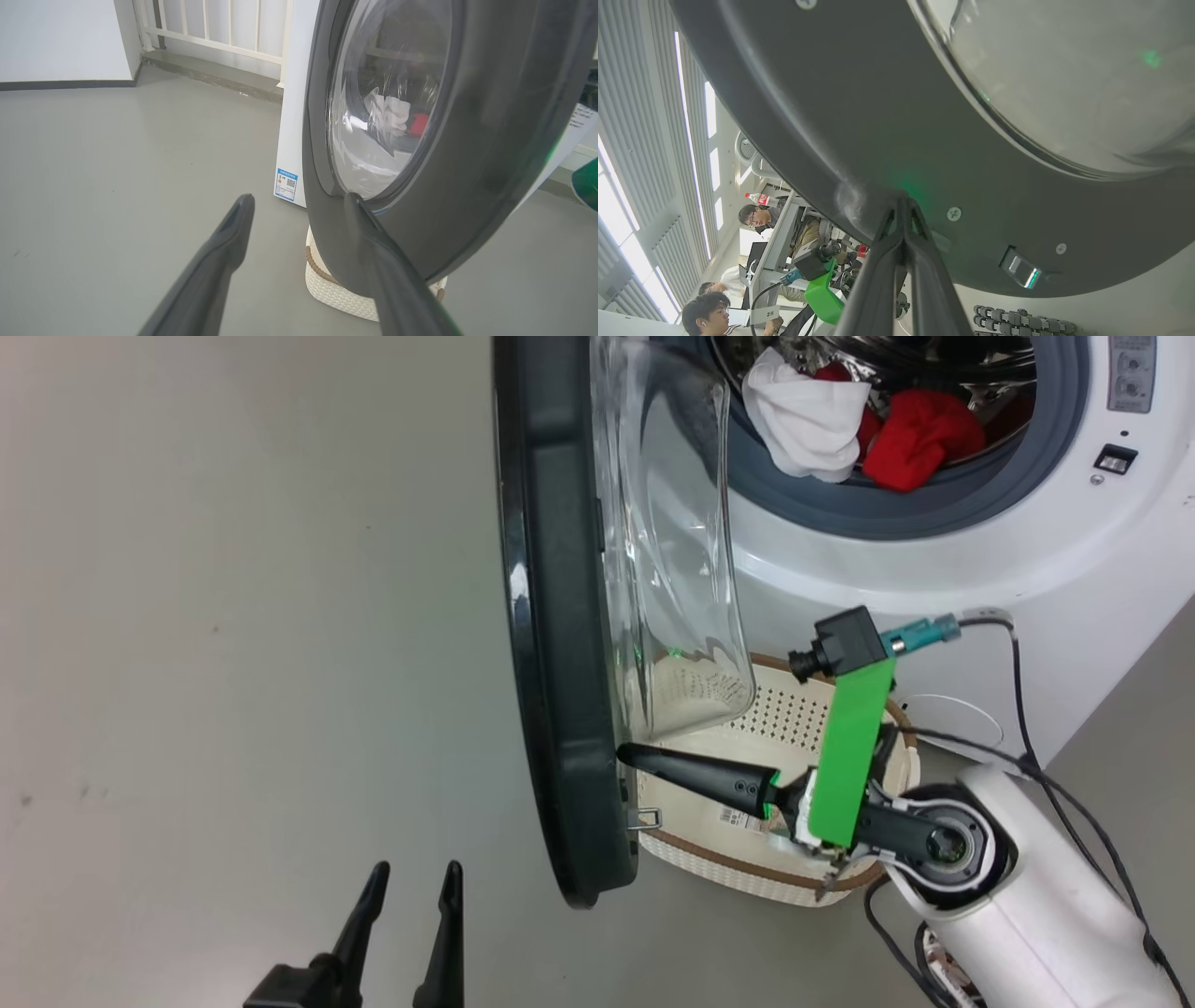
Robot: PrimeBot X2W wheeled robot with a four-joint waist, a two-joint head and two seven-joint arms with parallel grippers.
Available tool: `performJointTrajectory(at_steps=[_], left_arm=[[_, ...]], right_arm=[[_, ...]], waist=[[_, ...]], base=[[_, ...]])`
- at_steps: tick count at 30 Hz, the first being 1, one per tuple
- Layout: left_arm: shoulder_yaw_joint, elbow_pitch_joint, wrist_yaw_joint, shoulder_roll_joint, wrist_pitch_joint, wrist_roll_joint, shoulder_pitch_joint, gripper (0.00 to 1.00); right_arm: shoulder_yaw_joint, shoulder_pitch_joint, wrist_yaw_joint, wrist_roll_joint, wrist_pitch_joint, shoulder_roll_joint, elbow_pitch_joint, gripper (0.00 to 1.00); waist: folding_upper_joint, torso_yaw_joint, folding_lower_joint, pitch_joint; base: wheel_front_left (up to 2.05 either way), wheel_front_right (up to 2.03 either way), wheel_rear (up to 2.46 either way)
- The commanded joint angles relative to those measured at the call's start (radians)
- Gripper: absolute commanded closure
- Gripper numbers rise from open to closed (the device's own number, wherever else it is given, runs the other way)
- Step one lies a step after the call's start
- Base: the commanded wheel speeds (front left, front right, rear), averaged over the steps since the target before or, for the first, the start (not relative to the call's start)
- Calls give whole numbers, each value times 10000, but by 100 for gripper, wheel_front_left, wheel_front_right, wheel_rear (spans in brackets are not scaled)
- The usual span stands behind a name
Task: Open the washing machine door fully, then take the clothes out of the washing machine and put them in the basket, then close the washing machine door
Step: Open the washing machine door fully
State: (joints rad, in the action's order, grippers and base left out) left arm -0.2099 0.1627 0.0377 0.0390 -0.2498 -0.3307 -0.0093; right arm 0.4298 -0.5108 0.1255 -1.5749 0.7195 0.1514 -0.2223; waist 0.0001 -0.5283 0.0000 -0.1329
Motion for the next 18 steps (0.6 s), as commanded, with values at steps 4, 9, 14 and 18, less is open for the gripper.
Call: performJointTrajectory(at_steps=[4, 9, 14, 18], left_arm=[[379, -127, -57, 112, -120, 141, 46, 0], [460, -25, -144, 112, -120, 211, 51, 0], [656, 22, -214, 112, -120, 255, 74, 0], [788, 49, -247, 112, -120, 261, 98, 0]], right_arm=[[-27, 622, 52, 303, -565, 15, 175, 27], [-100, 1228, 52, 382, -1028, 264, 51, 0], [-204, 1962, 52, 507, -1723, 597, -120, 0], [-261, 2589, 52, 625, -2399, 842, -250, 0]], waist=[[-1, 97, 0, 216], [-1, 195, 0, 340], [-1, 428, 0, 377], [-1, 594, 0, 412]], base=[[0, 0, 0], [0, 0, 0], [0, 0, 0], [0, 0, 0]])
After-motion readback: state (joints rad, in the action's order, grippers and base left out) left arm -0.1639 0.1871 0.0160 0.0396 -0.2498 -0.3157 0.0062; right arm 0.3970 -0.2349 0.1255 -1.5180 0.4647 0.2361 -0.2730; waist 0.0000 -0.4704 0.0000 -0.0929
